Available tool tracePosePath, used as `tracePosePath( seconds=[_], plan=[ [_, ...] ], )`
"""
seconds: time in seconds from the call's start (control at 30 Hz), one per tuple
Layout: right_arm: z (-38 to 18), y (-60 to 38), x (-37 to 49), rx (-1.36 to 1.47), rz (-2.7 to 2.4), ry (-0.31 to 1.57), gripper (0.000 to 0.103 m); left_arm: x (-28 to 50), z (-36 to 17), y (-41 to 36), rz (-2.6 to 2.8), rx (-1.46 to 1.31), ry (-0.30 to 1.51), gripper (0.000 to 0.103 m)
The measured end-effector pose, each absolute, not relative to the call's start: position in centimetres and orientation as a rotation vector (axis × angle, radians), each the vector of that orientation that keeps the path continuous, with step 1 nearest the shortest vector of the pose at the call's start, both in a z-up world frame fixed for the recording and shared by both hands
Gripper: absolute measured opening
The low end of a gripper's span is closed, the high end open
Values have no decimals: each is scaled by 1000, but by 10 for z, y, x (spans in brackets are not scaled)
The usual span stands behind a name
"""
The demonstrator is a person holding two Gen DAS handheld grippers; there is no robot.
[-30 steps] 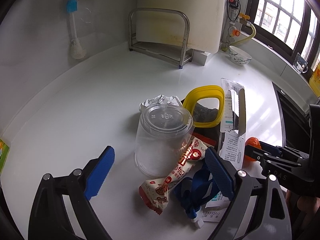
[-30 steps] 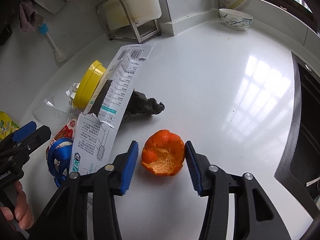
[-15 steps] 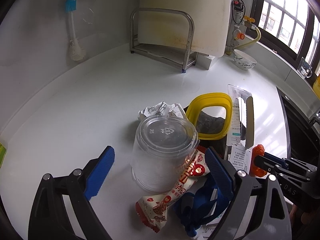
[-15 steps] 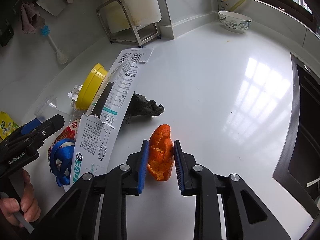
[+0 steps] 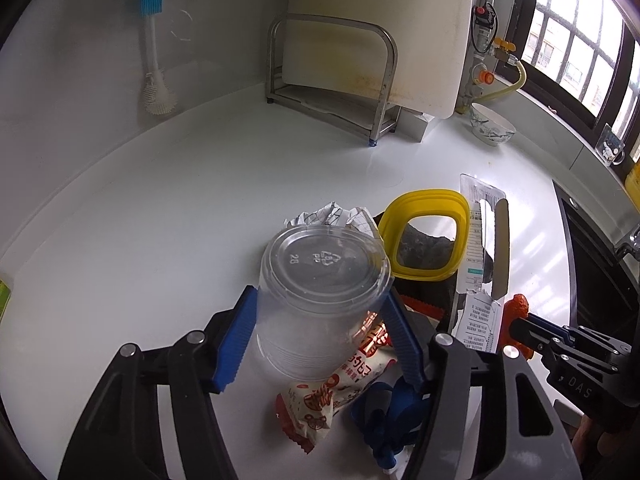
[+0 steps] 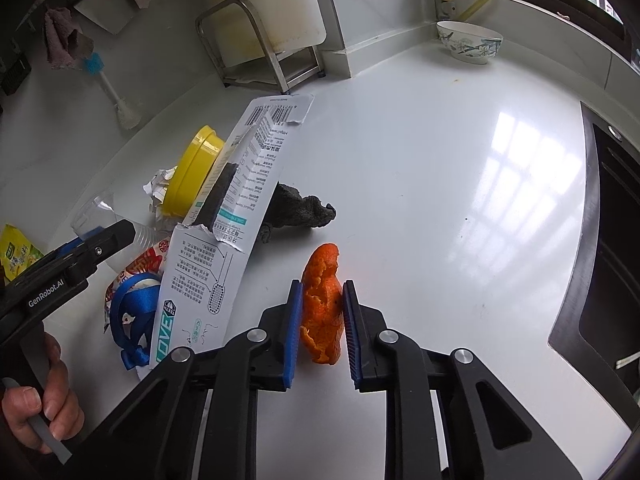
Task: Collect trash
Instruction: 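Grasp the orange peel with the right tool, then grasp the clear plastic cup with the left tool while the right tool holds the peel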
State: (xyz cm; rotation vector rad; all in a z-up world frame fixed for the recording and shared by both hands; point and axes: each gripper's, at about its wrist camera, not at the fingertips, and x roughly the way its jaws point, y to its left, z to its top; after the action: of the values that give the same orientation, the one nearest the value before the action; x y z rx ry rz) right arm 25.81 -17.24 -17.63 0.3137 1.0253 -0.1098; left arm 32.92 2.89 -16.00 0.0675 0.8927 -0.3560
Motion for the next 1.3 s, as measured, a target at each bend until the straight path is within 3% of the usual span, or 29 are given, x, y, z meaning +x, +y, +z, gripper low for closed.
tracePosePath(
  seconds=[1.3],
  plan=[
    [-113,-151,174,241,-13,946,18,228,-92,81,-202,58,786,61]
  ],
)
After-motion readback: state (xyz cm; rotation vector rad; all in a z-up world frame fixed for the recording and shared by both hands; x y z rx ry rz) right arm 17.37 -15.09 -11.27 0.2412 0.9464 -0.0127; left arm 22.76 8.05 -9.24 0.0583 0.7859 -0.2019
